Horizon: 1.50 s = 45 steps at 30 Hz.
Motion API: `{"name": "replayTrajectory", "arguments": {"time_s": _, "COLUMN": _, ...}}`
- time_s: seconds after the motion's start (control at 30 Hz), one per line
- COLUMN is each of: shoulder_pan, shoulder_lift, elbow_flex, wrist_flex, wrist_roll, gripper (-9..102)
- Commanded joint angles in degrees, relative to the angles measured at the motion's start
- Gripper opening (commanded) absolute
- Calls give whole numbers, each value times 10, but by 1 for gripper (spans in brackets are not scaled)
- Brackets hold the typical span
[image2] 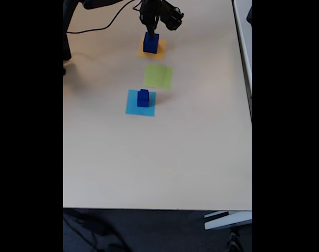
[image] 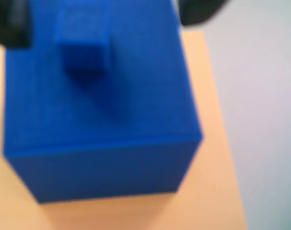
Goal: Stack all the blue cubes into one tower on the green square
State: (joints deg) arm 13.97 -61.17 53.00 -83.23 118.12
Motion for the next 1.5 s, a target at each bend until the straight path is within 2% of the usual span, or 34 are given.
{"name": "replayTrajectory", "arguments": {"time_s": 0.0, "shoulder_pan": 0, "shoulder_lift": -26, "elbow_flex": 2, "wrist_flex": -5, "wrist_roll": -4, "gripper": 15}}
{"name": "replayTrajectory", "arguments": {"time_s": 1.47, "shoulder_pan": -7, "shoulder_lift": -20, "elbow_flex": 44, "wrist_flex": 24, "wrist_roll": -12, "gripper": 12}}
